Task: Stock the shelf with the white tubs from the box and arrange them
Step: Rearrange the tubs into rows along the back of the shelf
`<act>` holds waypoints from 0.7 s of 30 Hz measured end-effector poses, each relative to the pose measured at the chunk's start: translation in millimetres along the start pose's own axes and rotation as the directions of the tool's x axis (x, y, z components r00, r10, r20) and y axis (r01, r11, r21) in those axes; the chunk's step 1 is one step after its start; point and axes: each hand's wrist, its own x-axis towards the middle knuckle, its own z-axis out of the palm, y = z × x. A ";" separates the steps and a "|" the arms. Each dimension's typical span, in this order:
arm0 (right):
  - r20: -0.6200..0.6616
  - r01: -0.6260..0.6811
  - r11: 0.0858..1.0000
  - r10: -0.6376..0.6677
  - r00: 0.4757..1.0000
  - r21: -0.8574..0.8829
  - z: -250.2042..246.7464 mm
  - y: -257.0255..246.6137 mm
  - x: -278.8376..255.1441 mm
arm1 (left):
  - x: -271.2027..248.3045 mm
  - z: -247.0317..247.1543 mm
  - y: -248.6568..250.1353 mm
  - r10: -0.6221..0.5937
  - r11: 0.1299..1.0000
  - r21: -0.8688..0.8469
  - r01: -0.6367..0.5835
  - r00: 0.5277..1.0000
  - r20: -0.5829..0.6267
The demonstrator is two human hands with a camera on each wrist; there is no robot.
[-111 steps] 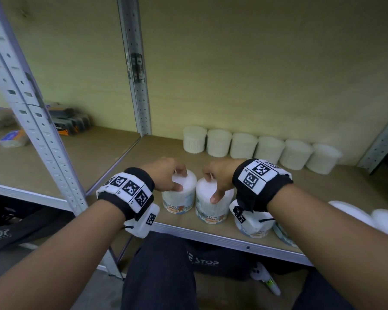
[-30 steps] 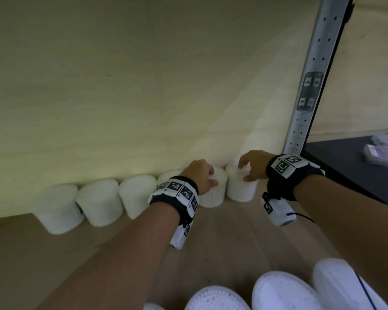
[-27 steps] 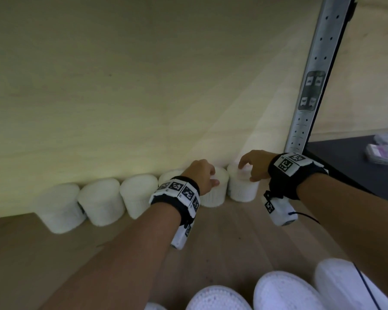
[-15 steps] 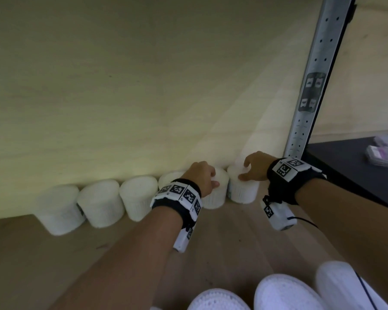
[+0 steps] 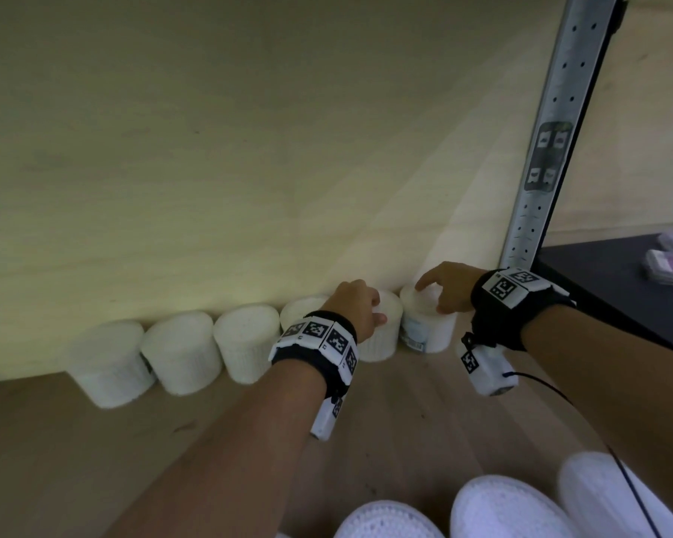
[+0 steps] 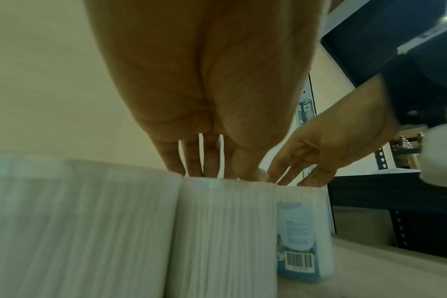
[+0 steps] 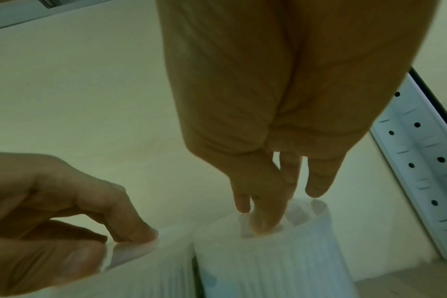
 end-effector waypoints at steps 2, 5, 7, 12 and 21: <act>-0.010 0.017 1.000 -0.017 1.000 -0.001 0.2 -0.5 0.0 | -0.3 0.7 -0.6 0.001 1.000 0.002 -0.001 1.000 -0.004; -0.101 0.006 1.000 -0.006 0.995 0.004 -1.0 -2.7 1.0 | -0.1 1.6 -1.2 0.003 1.000 -0.007 -0.003 1.000 -0.010; -0.138 -0.005 1.000 0.004 0.990 -0.013 0.1 -5.5 1.9 | 0.1 2.0 -1.6 0.003 1.000 -0.008 -0.003 1.000 -0.012; -0.098 -0.069 0.995 0.062 0.993 -0.071 9.7 -9.3 7.1 | 0.3 2.8 -2.9 0.008 1.000 -0.015 -0.008 1.000 -0.023; -0.066 -0.002 0.997 -0.003 0.998 -0.072 5.3 -5.1 2.6 | 2.4 4.8 -4.4 0.004 0.999 -0.033 -0.004 1.000 -0.014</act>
